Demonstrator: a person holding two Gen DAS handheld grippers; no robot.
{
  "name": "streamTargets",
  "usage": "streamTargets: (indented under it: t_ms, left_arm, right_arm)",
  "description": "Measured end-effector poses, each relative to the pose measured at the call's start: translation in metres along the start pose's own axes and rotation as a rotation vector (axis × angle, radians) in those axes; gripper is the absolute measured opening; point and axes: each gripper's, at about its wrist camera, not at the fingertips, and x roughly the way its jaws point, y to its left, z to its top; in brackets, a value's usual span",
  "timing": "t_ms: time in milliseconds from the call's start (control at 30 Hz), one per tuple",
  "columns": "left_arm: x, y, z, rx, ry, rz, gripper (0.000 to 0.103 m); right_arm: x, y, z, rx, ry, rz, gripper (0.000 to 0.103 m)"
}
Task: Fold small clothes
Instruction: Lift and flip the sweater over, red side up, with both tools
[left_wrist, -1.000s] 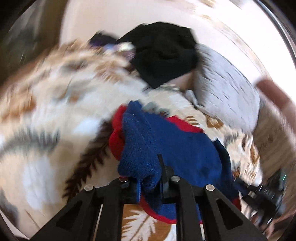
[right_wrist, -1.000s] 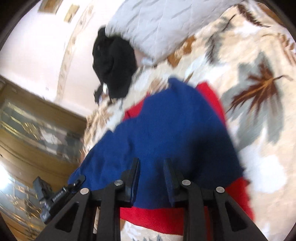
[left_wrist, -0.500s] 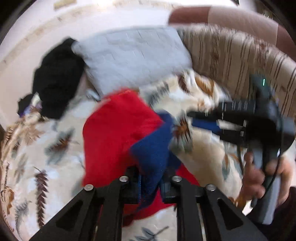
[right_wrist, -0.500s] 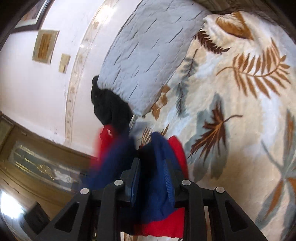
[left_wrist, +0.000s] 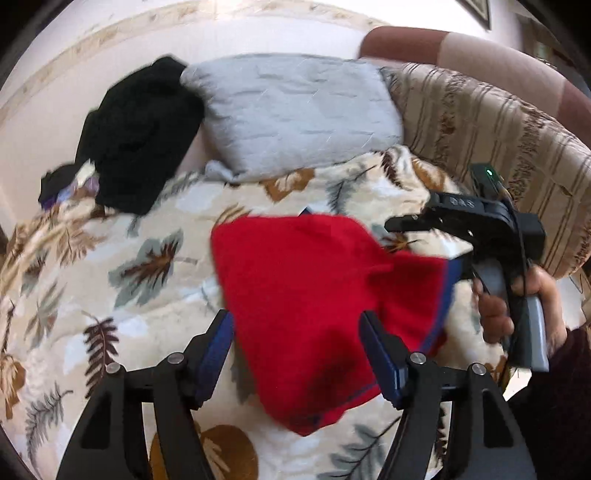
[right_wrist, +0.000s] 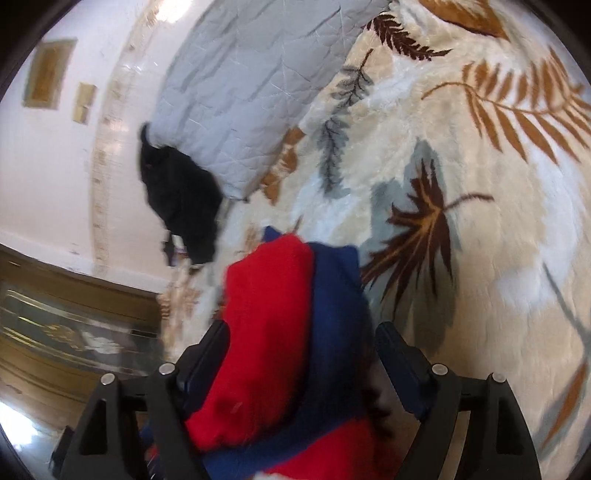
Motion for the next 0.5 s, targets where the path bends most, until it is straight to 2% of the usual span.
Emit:
streamTargets:
  t_ms: [100, 200, 233, 267, 300, 333, 400, 500]
  left_arm:
    - [0.015, 0.004, -0.007, 0.014, 0.028, 0.019, 0.070]
    - [0.024, -0.002, -0.015, 0.065, 0.028, 0.022, 0.071]
    - [0.027, -0.003, -0.017, 0.083, 0.030, 0.024, 0.071]
    - [0.029, -0.006, -0.020, 0.101, 0.033, 0.022, 0.071]
    - [0.031, -0.007, -0.024, 0.114, 0.038, 0.010, 0.071]
    - [0.034, -0.008, -0.028, 0.123, 0.051, -0.004, 0.071]
    - [0.040, -0.009, -0.038, 0.137, 0.056, -0.015, 0.071]
    - [0.034, -0.011, -0.044, 0.166, -0.003, -0.016, 0.071]
  right_arm:
    - [0.032, -0.009, 0.017, -0.004, 0.060, -0.086, 0.084]
    - [0.046, -0.006, 0.031, -0.029, 0.061, -0.066, 0.078]
    - [0.049, 0.000, 0.033, -0.057, 0.072, -0.052, 0.062]
    - [0.053, 0.008, 0.033, -0.085, 0.097, -0.021, 0.037]
    - [0.056, 0.016, 0.032, -0.112, 0.104, -0.022, 0.030]
    - [0.055, 0.024, 0.030, -0.148, 0.092, -0.050, 0.030]
    - [0.053, 0.042, 0.024, -0.224, 0.074, -0.072, 0.022]
    - [0.034, 0.072, 0.017, -0.325, 0.010, 0.005, 0.017]
